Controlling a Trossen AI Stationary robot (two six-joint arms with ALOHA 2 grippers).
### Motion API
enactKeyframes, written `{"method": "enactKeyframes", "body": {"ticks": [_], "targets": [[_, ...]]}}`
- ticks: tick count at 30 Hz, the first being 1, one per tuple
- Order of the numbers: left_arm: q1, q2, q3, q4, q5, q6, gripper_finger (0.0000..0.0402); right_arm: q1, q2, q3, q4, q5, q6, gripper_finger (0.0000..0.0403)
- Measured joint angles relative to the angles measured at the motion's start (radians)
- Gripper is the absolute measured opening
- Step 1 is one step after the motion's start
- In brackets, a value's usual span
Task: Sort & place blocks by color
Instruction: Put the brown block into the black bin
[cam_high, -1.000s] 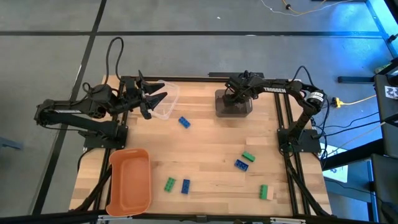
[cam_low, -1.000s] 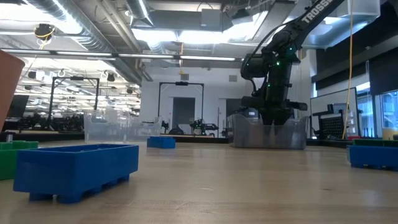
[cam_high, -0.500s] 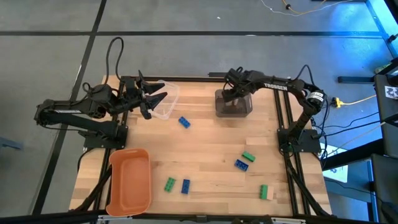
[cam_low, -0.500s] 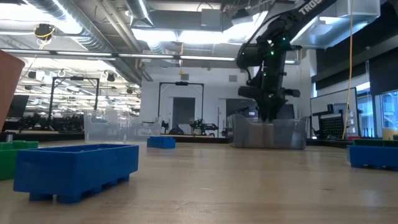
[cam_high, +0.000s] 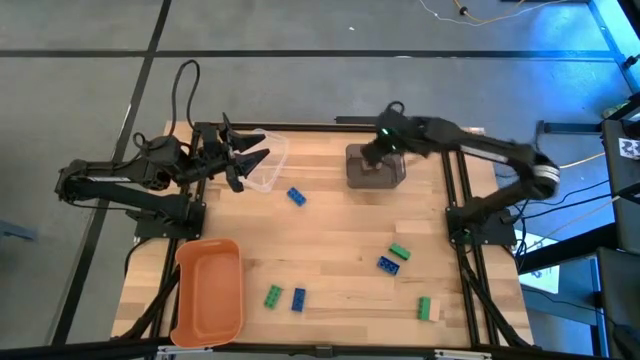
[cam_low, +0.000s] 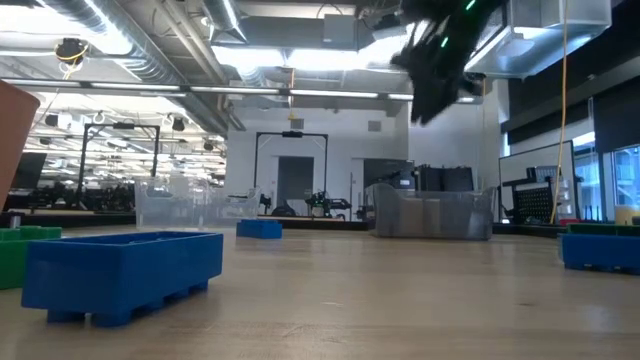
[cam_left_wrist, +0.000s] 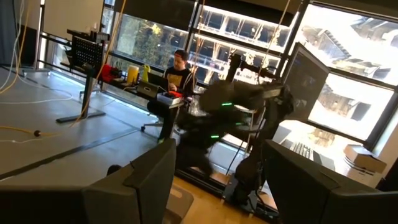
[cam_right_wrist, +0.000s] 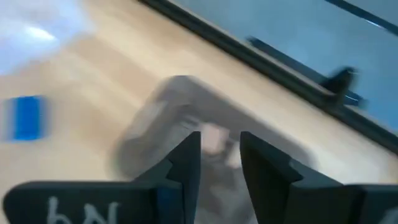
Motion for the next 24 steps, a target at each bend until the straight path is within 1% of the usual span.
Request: {"method": "enactKeyframes", "body": {"ticks": [2, 5, 9, 11, 13, 17, 20, 24], "targets": [[0.0, 0.0, 0.0, 0.0, 0.0, 0.0, 0.0229, 0.073, -0.094, -0.057, 0.044, -0.028, 0.036, 0.0113], [0.0, 0.0, 0.0, -0.001, 0.001, 0.0, 0.0229, 0.202, -0.232, -0.155, 0.188, -0.077, 0.106, 0.0113], [0.0, 0.0, 0.0, -0.028, 0.002, 0.024, 0.0229, 0.373, -0.378, -0.28, 0.502, -0.109, 0.127, 0.0113], [0.0, 0.0, 0.0, -0.048, 0.003, 0.052, 0.0229, 0.434, -0.429, -0.329, 0.669, -0.108, 0.102, 0.0113], [0.0, 0.0, 0.0, -0.055, 0.003, 0.068, 0.0229, 0.474, -0.46, -0.362, 0.791, -0.105, 0.07, 0.0113], [0.0, 0.0, 0.0, -0.054, 0.003, 0.078, 0.0229, 0.506, -0.481, -0.377, 0.885, -0.106, 0.034, 0.0113], [0.0, 0.0, 0.0, -0.054, 0.002, 0.078, 0.0229, 0.511, -0.48, -0.378, 0.891, -0.106, 0.024, 0.0113], [0.0, 0.0, 0.0, -0.054, 0.002, 0.077, 0.0229, 0.511, -0.477, -0.378, 0.891, -0.113, 0.057, 0.0113]]}}
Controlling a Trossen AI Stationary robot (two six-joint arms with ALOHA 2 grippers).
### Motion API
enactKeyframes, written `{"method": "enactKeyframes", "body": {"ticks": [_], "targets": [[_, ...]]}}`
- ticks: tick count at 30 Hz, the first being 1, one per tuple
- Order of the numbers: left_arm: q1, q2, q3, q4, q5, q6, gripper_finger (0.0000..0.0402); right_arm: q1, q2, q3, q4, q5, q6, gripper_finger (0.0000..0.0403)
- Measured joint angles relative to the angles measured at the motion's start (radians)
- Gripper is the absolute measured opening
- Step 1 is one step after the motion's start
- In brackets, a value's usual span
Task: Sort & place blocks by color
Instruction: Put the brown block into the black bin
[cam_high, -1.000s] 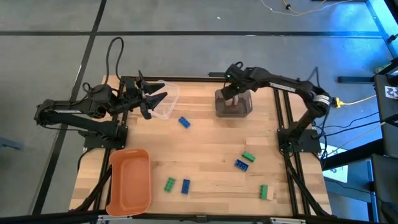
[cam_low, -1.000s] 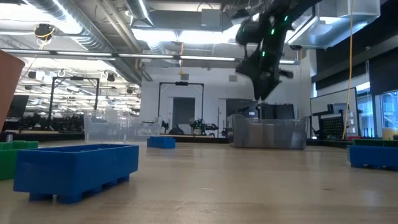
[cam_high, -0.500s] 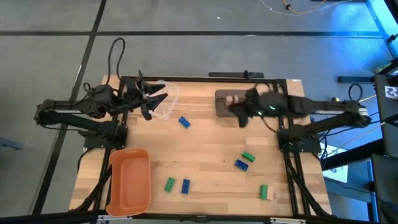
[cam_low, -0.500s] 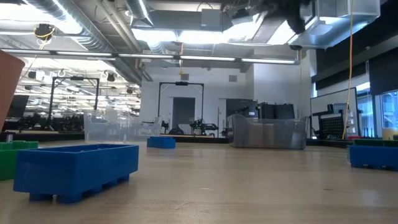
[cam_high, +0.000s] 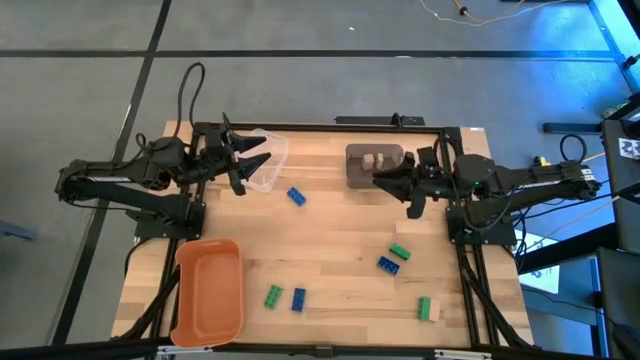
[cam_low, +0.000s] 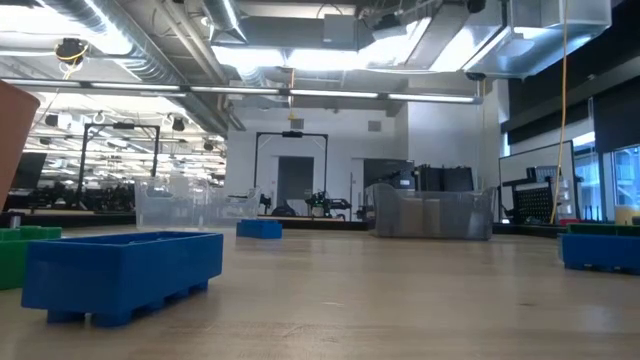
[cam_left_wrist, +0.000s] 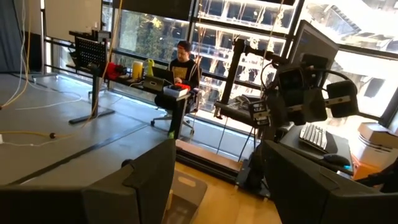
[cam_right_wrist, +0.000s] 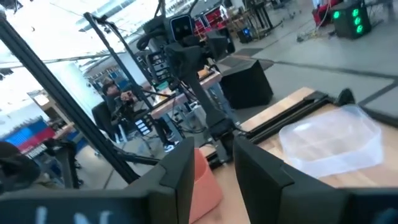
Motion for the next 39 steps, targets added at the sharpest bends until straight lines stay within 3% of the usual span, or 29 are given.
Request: {"method": "enactKeyframes", "body": {"ticks": [8, 17, 24, 26, 30, 36, 39], "targets": [[0.0, 0.0, 0.0, 0.001, 0.0, -0.003, 0.0229, -0.013, 0.006, 0.0, 0.001, 0.05, 0.128, 0.0113], [0.0, 0.0, 0.0, 0.004, -0.004, -0.003, 0.0229, -0.052, 0.098, 0.0, -0.065, -0.133, 0.22, 0.0117], [0.0, 0.0, 0.0, 0.005, -0.011, -0.007, 0.0229, -0.079, 0.196, 0.067, -0.055, -0.222, 0.065, 0.0116], [0.0, 0.0, 0.0, 0.005, -0.012, -0.007, 0.0229, -0.08, 0.223, 0.097, -0.074, -0.222, 0.048, 0.0096], [0.0, 0.0, 0.0, 0.005, -0.012, -0.008, 0.0229, -0.093, 0.266, 0.143, -0.148, -0.222, 0.006, 0.0014], [0.0, 0.0, 0.0, 0.005, -0.03, -0.01, 0.0229, -0.13, 0.271, 0.148, -0.147, -0.226, 0.061, 0.0012], [0.0, 0.0, 0.0, 0.005, -0.03, -0.01, 0.0229, -0.164, 0.267, 0.148, -0.148, -0.296, 0.108, 0.0041]]}}
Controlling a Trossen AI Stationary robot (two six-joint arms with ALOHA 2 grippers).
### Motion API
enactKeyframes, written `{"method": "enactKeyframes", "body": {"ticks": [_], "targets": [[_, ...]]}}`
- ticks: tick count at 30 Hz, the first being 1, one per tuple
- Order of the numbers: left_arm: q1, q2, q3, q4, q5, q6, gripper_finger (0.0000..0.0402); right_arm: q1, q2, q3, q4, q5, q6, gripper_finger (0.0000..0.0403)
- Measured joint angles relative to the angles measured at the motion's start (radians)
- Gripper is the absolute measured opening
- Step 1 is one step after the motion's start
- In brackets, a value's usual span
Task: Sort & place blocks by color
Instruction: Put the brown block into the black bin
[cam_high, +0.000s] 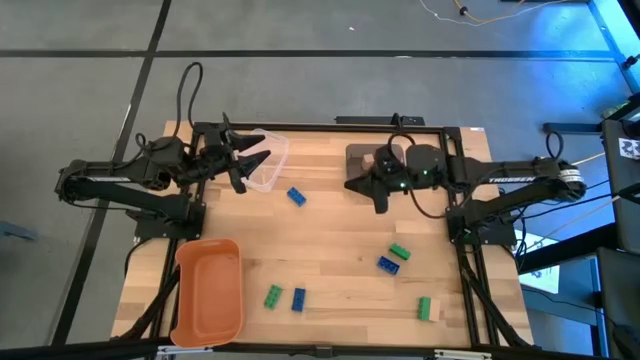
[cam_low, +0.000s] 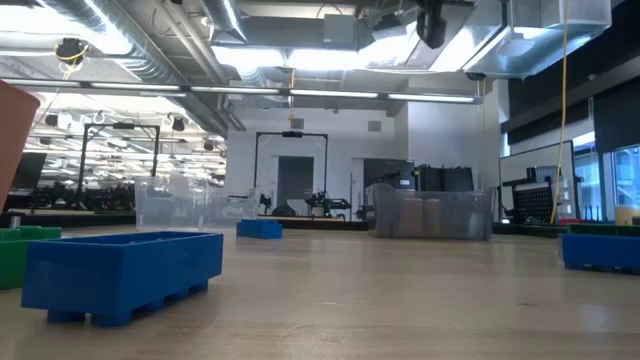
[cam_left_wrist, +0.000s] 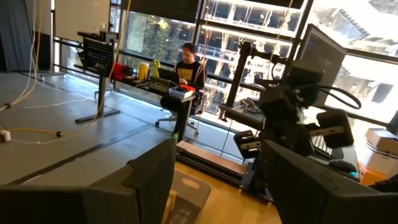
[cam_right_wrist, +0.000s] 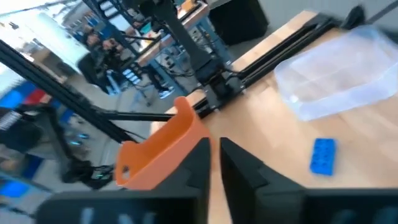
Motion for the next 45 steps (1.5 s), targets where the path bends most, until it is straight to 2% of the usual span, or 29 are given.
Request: {"method": "enactKeyframes", "body": {"ticks": [3, 11, 14, 17, 20, 23, 26, 30, 34, 37, 41, 45], "targets": [[0.0, 0.0, 0.0, 0.0, 0.0, 0.0, 0.0229, -0.02, 0.0, 0.0, 0.0, -0.073, 0.031, 0.0095], [0.0, 0.0, 0.0, 0.0, 0.0, 0.0, 0.0229, -0.022, 0.0, 0.0, 0.0, -0.151, 0.118, 0.0267], [0.0, 0.0, 0.0, 0.0, 0.0, 0.0, 0.0229, -0.022, 0.0, 0.0, 0.02, -0.237, 0.157, 0.0316], [0.0, 0.0, 0.0, 0.0, 0.0, 0.0, 0.0229, -0.013, 0.0, 0.005, 0.077, -0.362, 0.219, 0.0348], [0.0, 0.0, 0.0, 0.0, 0.0, 0.0, 0.0229, 0.026, 0.0, 0.058, 0.028, -0.454, 0.315, 0.0355], [0.0, 0.0, 0.0, 0.0, 0.0, 0.0, 0.0229, 0.123, -0.001, 0.128, -0.174, -0.45, 0.357, 0.0353], [0.0, 0.0, 0.0, 0.0, 0.0, 0.0, 0.0229, 0.274, 0.008, 0.193, -0.471, -0.365, 0.403, 0.0348], [0.0, 0.0, 0.0, 0.0, 0.0, 0.0, 0.0229, 0.527, 0.031, 0.206, -0.734, -0.206, 0.603, 0.0344], [0.0, 0.0, 0.0, 0.0, 0.0, 0.0, 0.0229, 0.768, 0.104, 0.206, -0.815, -0.14, 0.779, 0.0343], [0.0, 0.0, 0.0, 0.0, 0.0, 0.0, 0.0229, 0.889, 0.191, 0.207, -0.817, -0.138, 0.815, 0.0343], [0.0, 0.0, 0.0, 0.0, 0.0, 0.0, 0.0229, 0.979, 0.327, 0.207, -0.845, -0.134, 0.803, 0.0342], [0.0, 0.0, 0.0, -0.001, 0.0, 0.004, 0.0229, 1.019, 0.445, 0.207, -0.895, -0.132, 0.77, 0.0342]]}}
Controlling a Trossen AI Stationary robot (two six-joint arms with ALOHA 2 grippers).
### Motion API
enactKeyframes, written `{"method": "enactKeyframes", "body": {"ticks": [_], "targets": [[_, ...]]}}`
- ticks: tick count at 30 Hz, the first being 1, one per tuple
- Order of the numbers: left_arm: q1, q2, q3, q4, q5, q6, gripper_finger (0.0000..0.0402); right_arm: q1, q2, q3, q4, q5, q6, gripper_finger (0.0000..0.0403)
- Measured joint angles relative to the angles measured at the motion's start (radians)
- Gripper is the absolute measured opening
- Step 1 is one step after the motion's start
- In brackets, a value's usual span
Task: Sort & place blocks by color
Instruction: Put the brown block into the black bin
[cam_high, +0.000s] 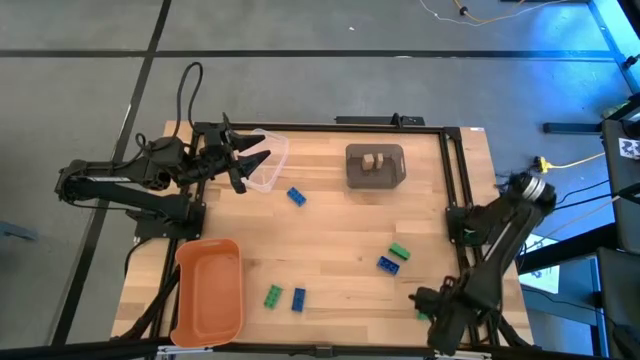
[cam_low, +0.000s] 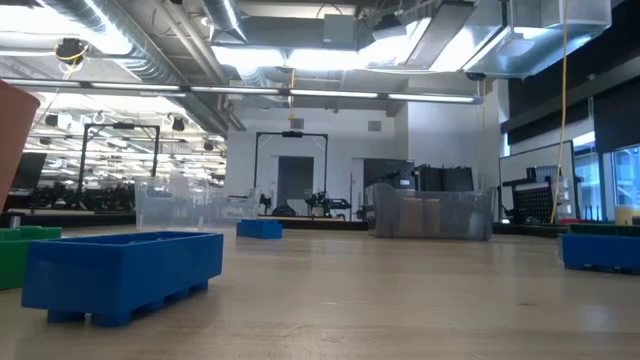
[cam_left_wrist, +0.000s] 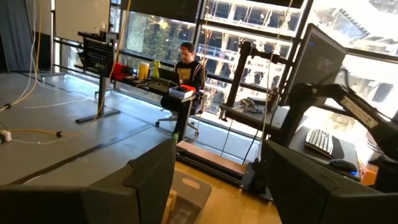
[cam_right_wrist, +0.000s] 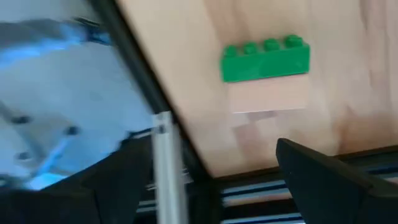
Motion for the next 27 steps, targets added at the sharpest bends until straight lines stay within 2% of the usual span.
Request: {"method": "enactKeyframes", "body": {"ticks": [5, 11, 15, 27], "targets": [[0.0, 0.0, 0.0, 0.0, 0.0, 0.004, 0.0229, 0.015, 0.096, 0.0, -0.037, 0.038, -0.063, 0.0342], [0.0, 0.0, 0.0, 0.0, 0.0, 0.004, 0.0229, 0.015, 0.149, -0.001, -0.098, 0.123, -0.104, 0.0342], [0.0, 0.0, 0.0, -0.001, 0.0, 0.006, 0.0229, 0.02, 0.169, -0.001, -0.082, 0.121, -0.149, 0.0342], [0.0, 0.0, 0.0, -0.001, 0.002, 0.006, 0.0229, 0.068, 0.246, -0.001, -0.08, 0.128, -0.153, 0.0342]]}}
